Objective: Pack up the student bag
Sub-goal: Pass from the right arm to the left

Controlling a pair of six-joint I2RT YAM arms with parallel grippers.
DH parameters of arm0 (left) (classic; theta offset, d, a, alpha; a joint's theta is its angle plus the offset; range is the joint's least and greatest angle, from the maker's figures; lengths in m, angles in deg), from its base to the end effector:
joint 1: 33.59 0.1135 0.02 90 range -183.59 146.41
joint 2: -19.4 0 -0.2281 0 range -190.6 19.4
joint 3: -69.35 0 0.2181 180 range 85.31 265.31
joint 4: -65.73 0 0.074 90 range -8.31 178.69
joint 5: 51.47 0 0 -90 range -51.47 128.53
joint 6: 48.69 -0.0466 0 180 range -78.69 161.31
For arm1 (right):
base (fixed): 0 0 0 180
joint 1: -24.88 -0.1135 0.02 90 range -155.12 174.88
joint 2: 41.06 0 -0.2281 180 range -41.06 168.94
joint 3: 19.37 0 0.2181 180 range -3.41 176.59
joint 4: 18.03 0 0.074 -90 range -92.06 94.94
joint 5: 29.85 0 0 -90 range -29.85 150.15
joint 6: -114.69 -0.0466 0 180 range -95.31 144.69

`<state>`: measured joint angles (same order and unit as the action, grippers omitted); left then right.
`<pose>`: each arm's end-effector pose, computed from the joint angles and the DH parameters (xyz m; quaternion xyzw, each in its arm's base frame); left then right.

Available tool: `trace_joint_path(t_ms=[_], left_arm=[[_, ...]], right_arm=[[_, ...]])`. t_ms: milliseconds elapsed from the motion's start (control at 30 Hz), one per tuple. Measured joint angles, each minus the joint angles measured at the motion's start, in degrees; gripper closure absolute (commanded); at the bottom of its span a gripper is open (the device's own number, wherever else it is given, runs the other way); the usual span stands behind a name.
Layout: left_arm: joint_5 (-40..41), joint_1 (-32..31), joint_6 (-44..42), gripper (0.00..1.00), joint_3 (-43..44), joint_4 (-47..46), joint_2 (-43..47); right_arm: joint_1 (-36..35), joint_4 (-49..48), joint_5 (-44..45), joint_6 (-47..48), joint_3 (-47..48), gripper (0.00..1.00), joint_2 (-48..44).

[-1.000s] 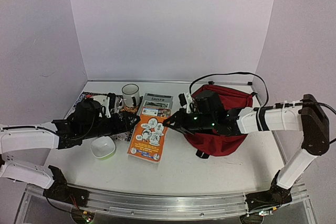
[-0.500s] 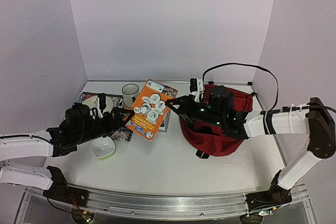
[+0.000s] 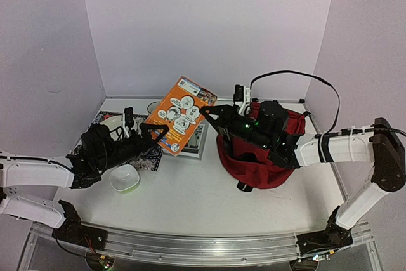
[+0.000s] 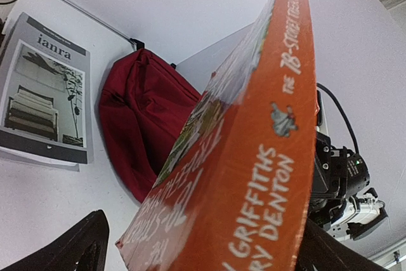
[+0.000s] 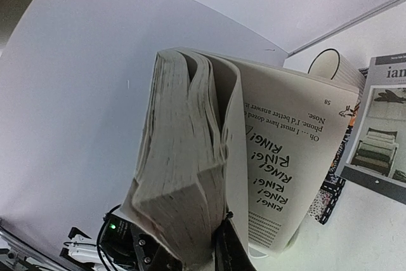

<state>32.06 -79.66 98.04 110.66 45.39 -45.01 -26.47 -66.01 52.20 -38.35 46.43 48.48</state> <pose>0.1643 -0.1781 0.2279 -0.0284 0.7233 -0.5638 0.3978 0.1994 0.2597 0.3031 -0.0028 0.5447 0.7246 0.4223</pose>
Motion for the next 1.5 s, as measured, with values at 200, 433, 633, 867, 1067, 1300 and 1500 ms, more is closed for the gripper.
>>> trace_joint_path(t_ms=[200,433,633,867,1067,1300,1500], left_arm=[[-2.41,0.0,0.88,0.15,-0.13,-7.85,-1.26],[-4.7,0.02,3.92,0.34,-1.81,-16.56,-1.67],[-5.88,0.28,6.24,0.53,-1.81,-20.62,-3.86],[-5.28,0.41,6.96,0.89,-2.05,-20.91,-5.75],[-4.45,0.44,6.92,1.0,-4.71,-20.75,-5.8],[-4.42,2.53,7.83,1.0,-5.29,-16.87,-6.93],[-5.89,7.3,7.84,1.0,-5.31,-11.51,-6.92]], right_arm=[[0.0,-2.76,1.62,-0.38,-1.32,1.0,0.0],[0.0,-3.91,4.54,-0.29,-2.77,1.0,0.04],[0.09,-5.83,5.72,-0.28,-2.77,1.0,1.68],[0.57,-6.41,5.84,-0.39,-2.77,0.92,3.83],[0.57,3.05,5.08,3.46,-2.71,0.58,0.46],[1.01,34.79,7.91,17.89,6.17,0.27,-6.09],[1.07,58.84,16.08,31.47,12.56,0.17,-8.53]])
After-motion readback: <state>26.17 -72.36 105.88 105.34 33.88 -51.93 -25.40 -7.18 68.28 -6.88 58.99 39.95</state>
